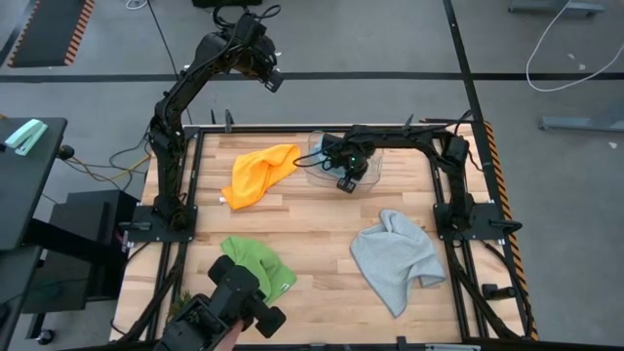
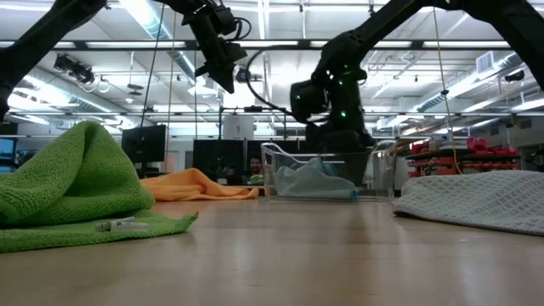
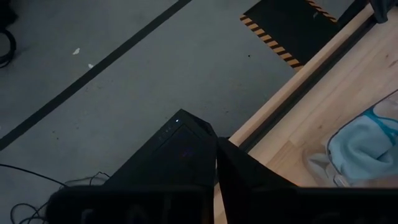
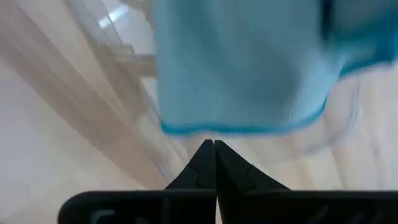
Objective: Fold microfiber towels
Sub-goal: Put the blue microfiber cloth into the transparent bin
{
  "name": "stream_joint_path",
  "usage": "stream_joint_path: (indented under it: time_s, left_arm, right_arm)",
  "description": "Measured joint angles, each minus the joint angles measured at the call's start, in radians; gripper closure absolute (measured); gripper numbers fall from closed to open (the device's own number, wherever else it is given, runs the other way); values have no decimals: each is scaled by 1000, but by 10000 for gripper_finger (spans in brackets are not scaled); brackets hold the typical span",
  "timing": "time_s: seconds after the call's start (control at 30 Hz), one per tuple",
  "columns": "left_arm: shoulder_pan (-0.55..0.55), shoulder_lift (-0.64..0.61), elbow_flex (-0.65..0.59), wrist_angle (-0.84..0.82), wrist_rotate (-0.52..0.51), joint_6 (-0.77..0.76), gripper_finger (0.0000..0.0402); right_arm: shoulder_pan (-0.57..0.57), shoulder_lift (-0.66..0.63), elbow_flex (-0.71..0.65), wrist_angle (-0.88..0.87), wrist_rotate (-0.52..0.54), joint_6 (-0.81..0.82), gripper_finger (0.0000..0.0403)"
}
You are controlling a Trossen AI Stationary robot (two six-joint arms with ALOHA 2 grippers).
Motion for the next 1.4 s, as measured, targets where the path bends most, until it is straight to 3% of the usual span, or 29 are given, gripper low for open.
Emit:
stream_joint_path:
  time_s: [0.17, 0.4, 0.8, 1.07, 1.4]
  left_arm:
    - [2, 0, 0, 0, 0, 1, 388]
    - [7, 0, 0, 0, 0, 9, 378]
    - [12, 0, 0, 3, 0, 8, 389]
    - [12, 0, 0, 2, 0, 8, 375]
    - [12, 2, 0, 1, 0, 9, 387]
  right_arm:
    - [-8, 0, 35, 63, -6, -1, 403]
    - [-35, 0, -25, 159, -45, 14, 403]
    - [18, 0, -65, 38, -63, 19, 403]
    - [41, 0, -56, -20, -63, 34, 403]
    - [27, -2, 13, 132, -50, 29, 403]
